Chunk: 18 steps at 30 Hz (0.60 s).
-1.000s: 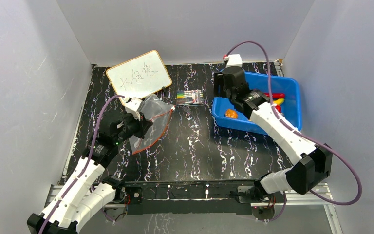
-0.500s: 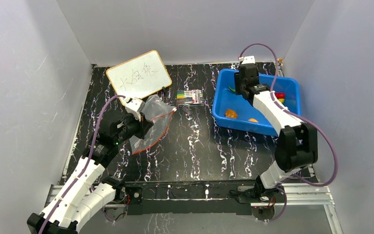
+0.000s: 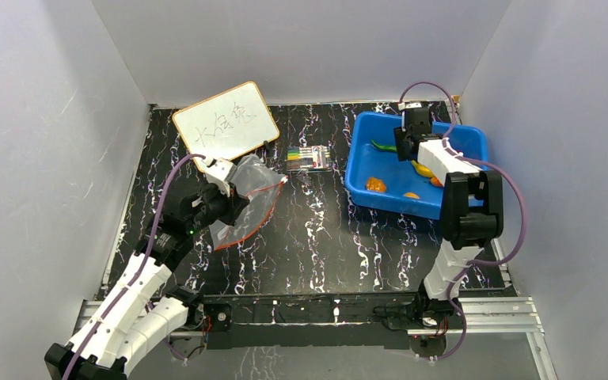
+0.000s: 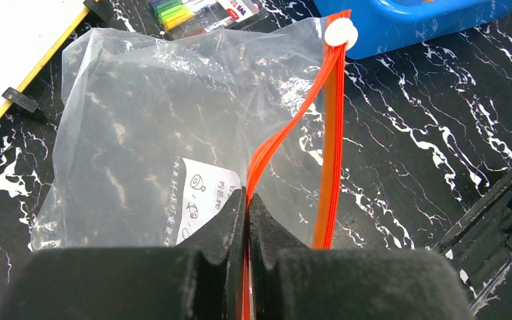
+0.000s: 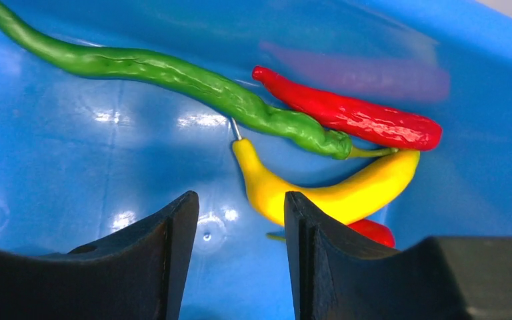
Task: Place the food in the zip-top bag and seal the zipper
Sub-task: Pick up the fake vegetable from the bin.
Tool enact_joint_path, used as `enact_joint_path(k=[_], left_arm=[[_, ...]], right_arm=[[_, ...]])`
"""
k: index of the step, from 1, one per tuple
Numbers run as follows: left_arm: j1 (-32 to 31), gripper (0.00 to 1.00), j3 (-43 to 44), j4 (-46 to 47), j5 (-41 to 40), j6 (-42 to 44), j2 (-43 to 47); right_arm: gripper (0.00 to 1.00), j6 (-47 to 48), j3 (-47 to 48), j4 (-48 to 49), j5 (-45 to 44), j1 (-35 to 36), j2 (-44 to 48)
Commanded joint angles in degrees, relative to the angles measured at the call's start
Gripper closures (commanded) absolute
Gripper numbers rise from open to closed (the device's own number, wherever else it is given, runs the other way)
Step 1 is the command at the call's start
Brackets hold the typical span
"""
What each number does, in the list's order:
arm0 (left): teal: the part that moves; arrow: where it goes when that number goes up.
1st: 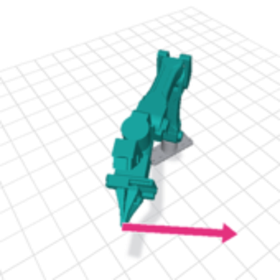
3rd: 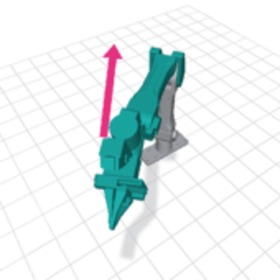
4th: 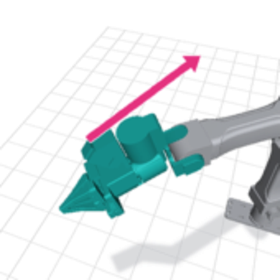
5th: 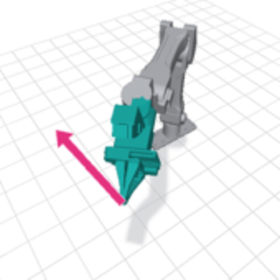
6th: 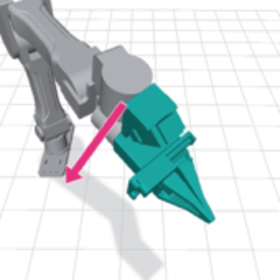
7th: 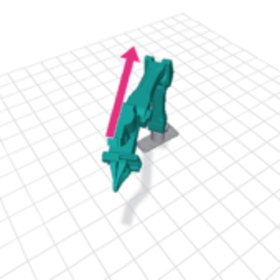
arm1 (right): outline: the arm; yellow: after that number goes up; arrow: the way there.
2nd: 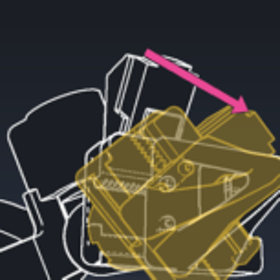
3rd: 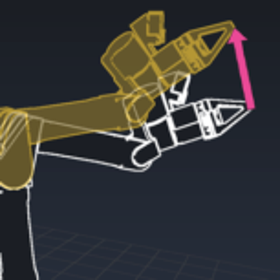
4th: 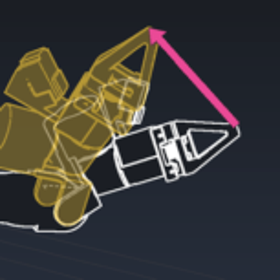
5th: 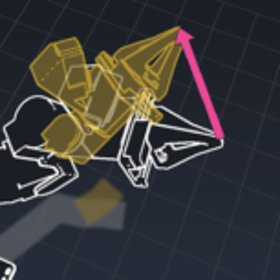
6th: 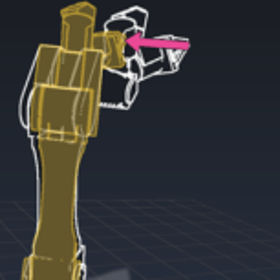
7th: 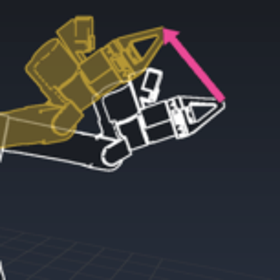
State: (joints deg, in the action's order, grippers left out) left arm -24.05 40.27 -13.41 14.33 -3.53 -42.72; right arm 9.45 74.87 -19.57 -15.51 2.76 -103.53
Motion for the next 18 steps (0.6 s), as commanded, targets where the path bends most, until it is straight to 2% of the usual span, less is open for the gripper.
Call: enact_joint_path(k=[1, 12, 18], left_arm=[[0.0, 1.00, -0.1, 0.4, -0.5, 0.8, -0.2], [0.1, 1.00, -0.3, 0.3, -2.6, 1.7, 0.4], [0.1, 1.00, -0.3, -0.1, -3.6, 2.4, 0.6]], right_arm=[[0.51, 3.8, 4.0, 3.4, 0.2, -1.0, -3.2], [0.50, 11.2, 3.9, 9.8, 5.9, -2.3, -7.3], [0.52, 13.4, 4.3, 11.6, 5.5, -4.1, -9.2]])
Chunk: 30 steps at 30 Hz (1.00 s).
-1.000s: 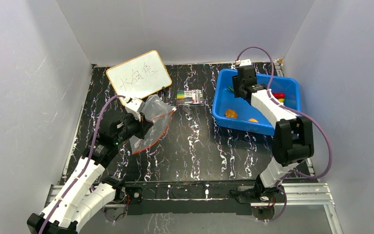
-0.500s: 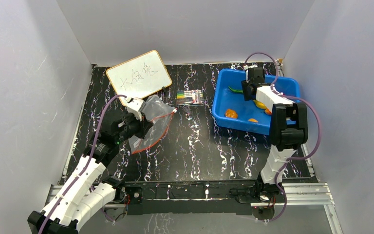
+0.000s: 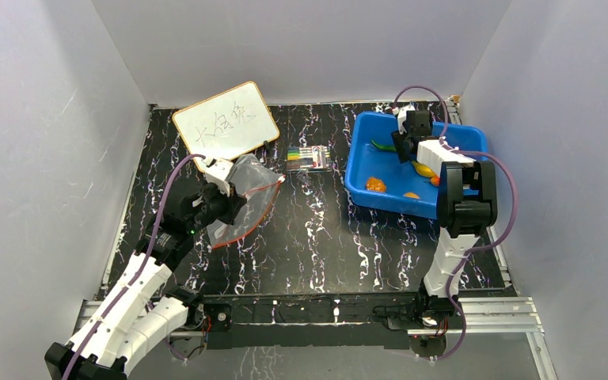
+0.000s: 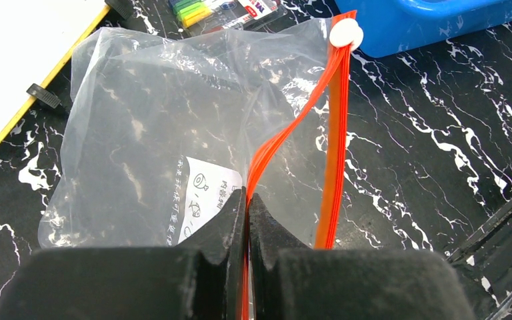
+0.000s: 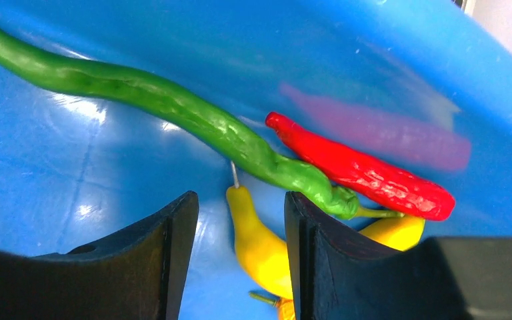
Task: Place the food in the zip-top bag and seal the zipper
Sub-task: Pick up the fake vegetable from the bin.
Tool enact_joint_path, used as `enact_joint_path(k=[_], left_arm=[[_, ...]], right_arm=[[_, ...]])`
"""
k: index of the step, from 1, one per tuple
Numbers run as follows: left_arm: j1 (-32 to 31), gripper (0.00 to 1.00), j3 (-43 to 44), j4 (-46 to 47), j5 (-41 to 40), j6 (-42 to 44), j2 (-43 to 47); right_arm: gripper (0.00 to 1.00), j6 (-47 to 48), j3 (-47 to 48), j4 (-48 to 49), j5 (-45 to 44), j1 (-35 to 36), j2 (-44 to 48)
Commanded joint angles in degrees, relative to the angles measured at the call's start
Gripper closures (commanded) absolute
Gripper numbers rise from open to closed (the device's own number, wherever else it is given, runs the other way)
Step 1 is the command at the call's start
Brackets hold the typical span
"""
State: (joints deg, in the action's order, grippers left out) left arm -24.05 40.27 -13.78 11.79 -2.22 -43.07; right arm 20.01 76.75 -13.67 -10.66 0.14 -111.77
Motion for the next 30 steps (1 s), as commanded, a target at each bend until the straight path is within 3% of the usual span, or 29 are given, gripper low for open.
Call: enact_joint_path(k=[1, 11, 23, 30], left_arm=[[0.1, 1.00, -0.4, 0.4, -1.3, 1.0, 1.0], [0.1, 1.00, -0.4, 0.3, -1.6, 1.3, 0.5], [0.1, 1.00, -0.5, 0.3, -1.3, 1.3, 1.3], [0.1, 1.00, -0.4, -0.3, -1.9, 1.4, 1.3]], right_arm=[[0.52, 3.1, 2.3, 5.9, 1.2, -1.7, -1.2], [0.56, 5.4, 5.0, 4.9, 1.0, -2.0, -5.9], [0.47, 10.3, 7.6, -0.4, 4.3, -2.2, -8.9], [0.57, 10.4, 9.9, -6.9, 13.2, -2.4, -10.4]])
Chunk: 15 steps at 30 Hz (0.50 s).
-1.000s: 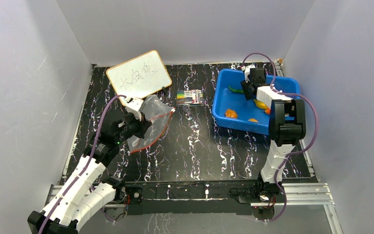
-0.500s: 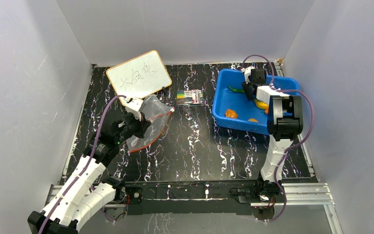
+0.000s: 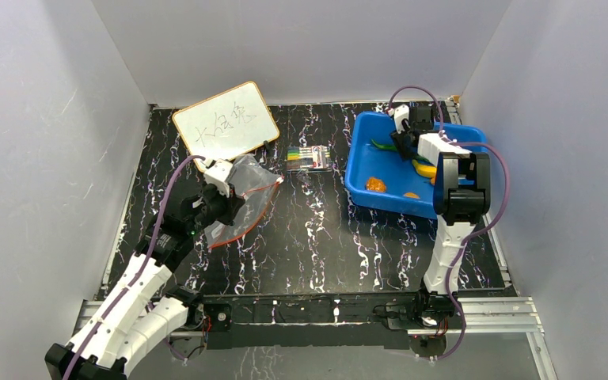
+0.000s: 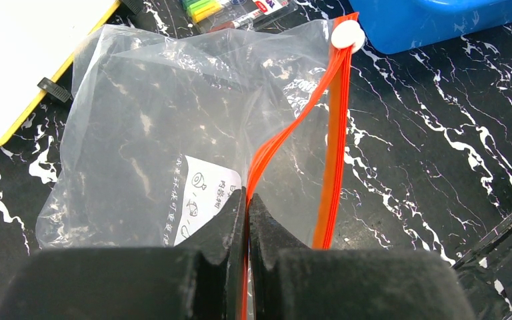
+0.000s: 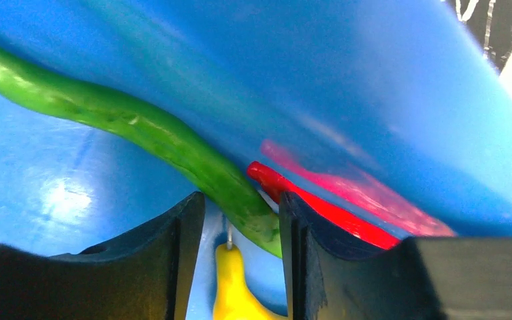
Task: Place the food in the zip-top bag and seal the zipper
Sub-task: Pick up the fake vegetable from the bin.
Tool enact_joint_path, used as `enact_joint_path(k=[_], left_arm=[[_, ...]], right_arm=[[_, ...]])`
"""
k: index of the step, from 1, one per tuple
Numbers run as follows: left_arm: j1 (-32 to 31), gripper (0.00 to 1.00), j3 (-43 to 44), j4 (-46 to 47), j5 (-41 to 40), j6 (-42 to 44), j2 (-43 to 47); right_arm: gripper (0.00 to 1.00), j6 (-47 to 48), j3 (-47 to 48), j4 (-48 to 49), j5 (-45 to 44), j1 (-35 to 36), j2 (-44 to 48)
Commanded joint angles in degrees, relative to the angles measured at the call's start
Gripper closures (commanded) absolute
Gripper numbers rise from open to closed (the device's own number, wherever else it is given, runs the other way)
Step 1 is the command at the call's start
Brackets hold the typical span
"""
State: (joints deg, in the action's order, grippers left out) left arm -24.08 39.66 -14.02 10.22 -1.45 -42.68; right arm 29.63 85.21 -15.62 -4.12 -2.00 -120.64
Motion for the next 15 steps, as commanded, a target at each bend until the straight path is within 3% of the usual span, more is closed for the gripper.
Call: enact_joint_path(k=[1, 7, 15], left_arm=[[0.1, 1.00, 0.2, 0.0, -0.6, 0.6, 1.1], [0.1, 1.00, 0.1, 0.0, -0.3, 0.6, 1.6], [0.1, 1.00, 0.1, -0.1, -0.6, 0.5, 2.6]], right_arm=[[0.58, 0.6, 1.3, -4.9, 7.4, -0.3, -1.4], [0.76, 0.8, 1.8, -7.8, 7.3, -0.3, -1.8], [0.97, -1.1, -0.7, -6.0, 7.1, -0.2, 5.0]])
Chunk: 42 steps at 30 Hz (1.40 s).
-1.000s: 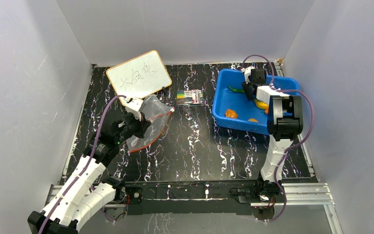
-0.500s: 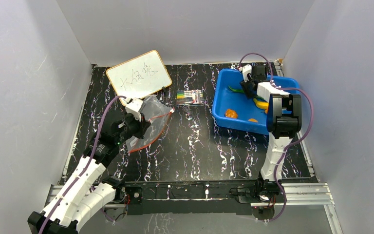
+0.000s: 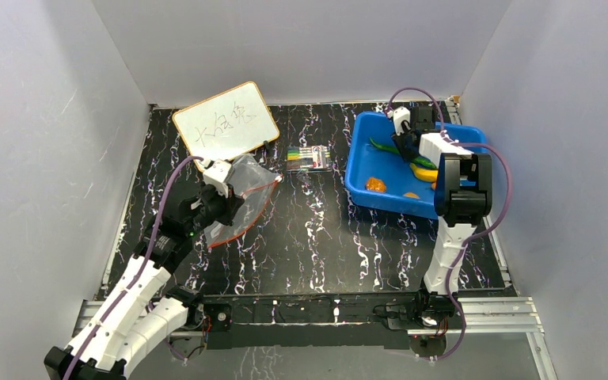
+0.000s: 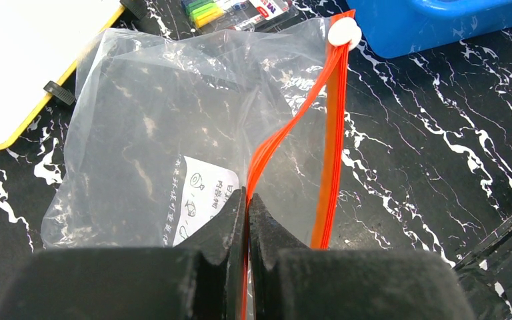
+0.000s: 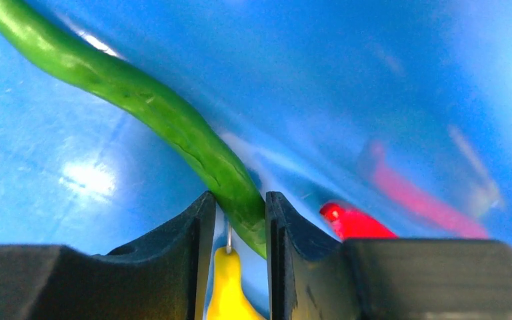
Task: Place the food in the zip-top bag and seal the zipper
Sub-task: Pick up the fake vegetable from the bin.
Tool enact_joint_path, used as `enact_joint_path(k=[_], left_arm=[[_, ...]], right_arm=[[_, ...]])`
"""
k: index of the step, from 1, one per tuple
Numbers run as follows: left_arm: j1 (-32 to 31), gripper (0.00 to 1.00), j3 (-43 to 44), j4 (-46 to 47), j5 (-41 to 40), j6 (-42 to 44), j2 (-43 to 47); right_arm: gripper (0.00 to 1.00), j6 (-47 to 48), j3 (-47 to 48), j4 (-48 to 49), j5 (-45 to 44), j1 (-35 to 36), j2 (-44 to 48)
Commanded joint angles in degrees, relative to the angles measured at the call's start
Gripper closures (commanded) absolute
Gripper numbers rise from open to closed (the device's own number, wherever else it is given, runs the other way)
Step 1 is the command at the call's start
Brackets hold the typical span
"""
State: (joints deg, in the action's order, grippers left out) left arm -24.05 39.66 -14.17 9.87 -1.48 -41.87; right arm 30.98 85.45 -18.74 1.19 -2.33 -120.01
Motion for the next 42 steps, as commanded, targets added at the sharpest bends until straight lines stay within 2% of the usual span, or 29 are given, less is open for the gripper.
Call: enact_joint_path(k=[1, 8, 17, 23, 32, 42], left_arm=[[0.1, 1.00, 0.1, -0.1, -0.4, 0.5, 2.1], [0.1, 1.00, 0.0, 0.2, -0.3, 0.4, 2.9], [0.1, 1.00, -0.1, 0.4, -0.8, 0.2, 2.9], [0.1, 1.00, -0.1, 0.7, -0.5, -0.3, 2.6], [0.1, 1.00, 0.2, 1.5, 0.6, -2.0, 1.4], [0.0, 1.00, 5.3, 5.1, 6.6, -12.5, -4.5]], right_arm=[[0.99, -2.8, -1.1, -2.7, 2.1, 0.2, 5.2], [1.00, -4.3, -2.5, -1.6, 3.9, 0.6, 10.2], [1.00, -9.0, -1.2, -5.0, 1.7, 1.2, 13.9], [1.00, -11.9, -4.0, -4.5, -0.6, 3.3, 19.7], [1.00, -16.4, -14.4, 0.9, 0.4, 5.7, 35.2], [1.00, -21.6, -22.8, 4.4, 5.3, 8.9, 51.3]])
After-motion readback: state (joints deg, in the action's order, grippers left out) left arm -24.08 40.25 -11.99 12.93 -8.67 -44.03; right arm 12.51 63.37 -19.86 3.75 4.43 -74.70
